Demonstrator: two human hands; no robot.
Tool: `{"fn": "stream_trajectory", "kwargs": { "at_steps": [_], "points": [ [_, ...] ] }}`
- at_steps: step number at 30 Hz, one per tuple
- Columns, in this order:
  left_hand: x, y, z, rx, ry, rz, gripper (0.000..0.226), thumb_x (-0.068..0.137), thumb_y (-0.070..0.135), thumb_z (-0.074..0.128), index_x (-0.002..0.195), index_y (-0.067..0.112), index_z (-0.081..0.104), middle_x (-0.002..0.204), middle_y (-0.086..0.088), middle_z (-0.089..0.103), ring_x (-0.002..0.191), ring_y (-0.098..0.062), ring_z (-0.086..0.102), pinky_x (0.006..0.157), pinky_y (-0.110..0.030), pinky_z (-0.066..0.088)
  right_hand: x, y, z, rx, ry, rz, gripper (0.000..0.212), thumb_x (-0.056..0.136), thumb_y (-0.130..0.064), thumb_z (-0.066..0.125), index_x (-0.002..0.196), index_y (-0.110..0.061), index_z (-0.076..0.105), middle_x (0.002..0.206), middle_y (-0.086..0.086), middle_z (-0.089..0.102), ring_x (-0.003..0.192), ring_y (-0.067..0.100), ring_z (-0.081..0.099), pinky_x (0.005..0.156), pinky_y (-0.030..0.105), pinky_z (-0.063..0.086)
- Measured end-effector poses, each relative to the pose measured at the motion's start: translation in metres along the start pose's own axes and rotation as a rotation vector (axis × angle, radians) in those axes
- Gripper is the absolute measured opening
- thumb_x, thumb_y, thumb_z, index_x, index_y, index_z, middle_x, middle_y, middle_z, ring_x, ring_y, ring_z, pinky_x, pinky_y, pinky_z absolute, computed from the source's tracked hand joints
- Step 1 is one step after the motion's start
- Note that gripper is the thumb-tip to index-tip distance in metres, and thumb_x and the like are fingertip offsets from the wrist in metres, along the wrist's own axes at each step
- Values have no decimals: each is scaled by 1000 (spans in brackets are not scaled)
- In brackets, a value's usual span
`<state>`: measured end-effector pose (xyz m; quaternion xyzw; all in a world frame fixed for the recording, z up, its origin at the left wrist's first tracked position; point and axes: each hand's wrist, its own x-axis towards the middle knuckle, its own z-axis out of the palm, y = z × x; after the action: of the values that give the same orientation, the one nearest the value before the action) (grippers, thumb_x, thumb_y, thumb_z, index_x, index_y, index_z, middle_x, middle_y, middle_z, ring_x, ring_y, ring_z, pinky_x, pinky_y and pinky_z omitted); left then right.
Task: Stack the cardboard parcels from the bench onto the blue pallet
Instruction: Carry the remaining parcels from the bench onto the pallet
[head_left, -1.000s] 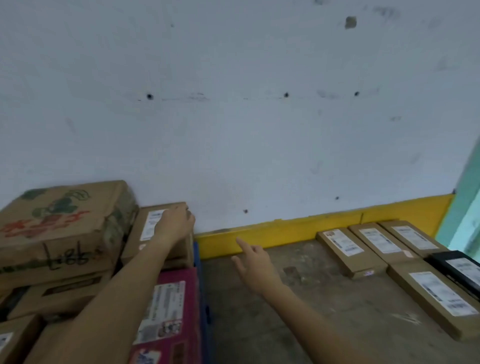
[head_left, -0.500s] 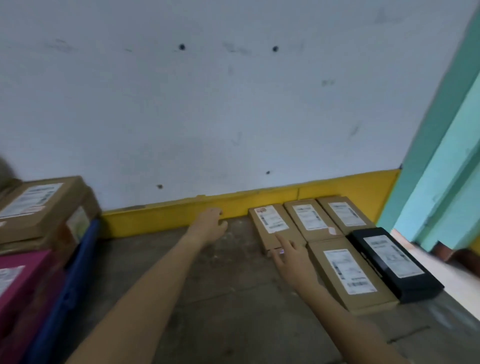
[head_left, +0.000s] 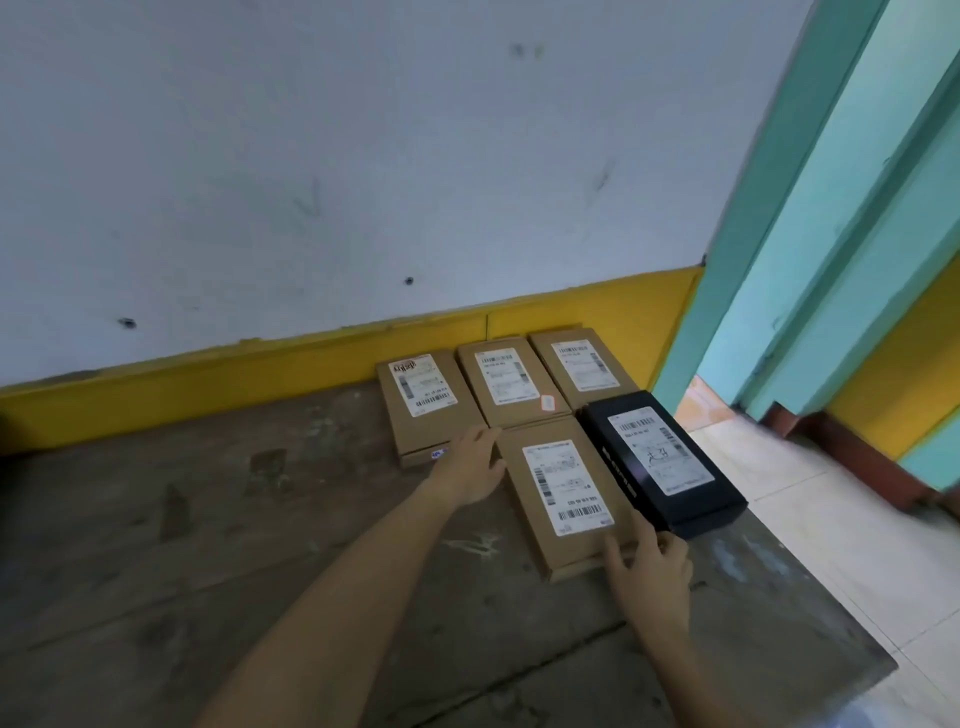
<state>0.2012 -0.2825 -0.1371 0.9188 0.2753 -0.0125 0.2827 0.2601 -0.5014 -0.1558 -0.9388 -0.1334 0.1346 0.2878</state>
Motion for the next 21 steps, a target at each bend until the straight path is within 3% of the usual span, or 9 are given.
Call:
{"fn": "stream_trajectory", "kwargs": {
  "at_steps": [4, 11, 21],
  "points": [
    [15, 9, 17, 77, -14, -14, 56, 99, 28, 39, 150, 15, 19, 158, -6, 13, 146, -27, 8, 119, -43, 13, 3, 9, 5, 50, -27, 83, 62, 91, -41, 51, 145, -20, 28, 137, 20, 29, 127, 35, 29, 107, 45, 31],
    [26, 2, 34, 83, 14, -66, 59, 98, 32, 41, 150, 17, 16, 159, -9, 9, 146, -30, 6, 117, -42, 14, 5, 4, 15, 171, -22, 159, 60, 92, -32, 52, 145, -24, 27, 143, 20, 30, 133, 35, 25, 111, 44, 22],
    [18, -4, 41, -130, -10, -113, 66, 97, 35, 44, 151, 16, 10, 159, -5, 6, 146, -29, 1, 117, -44, 13, -11, 13, 10, 228, -34, 194, 62, 87, -22, 58, 143, -21, 32, 140, 20, 35, 130, 36, 27, 108, 44, 24]
  ]
}}
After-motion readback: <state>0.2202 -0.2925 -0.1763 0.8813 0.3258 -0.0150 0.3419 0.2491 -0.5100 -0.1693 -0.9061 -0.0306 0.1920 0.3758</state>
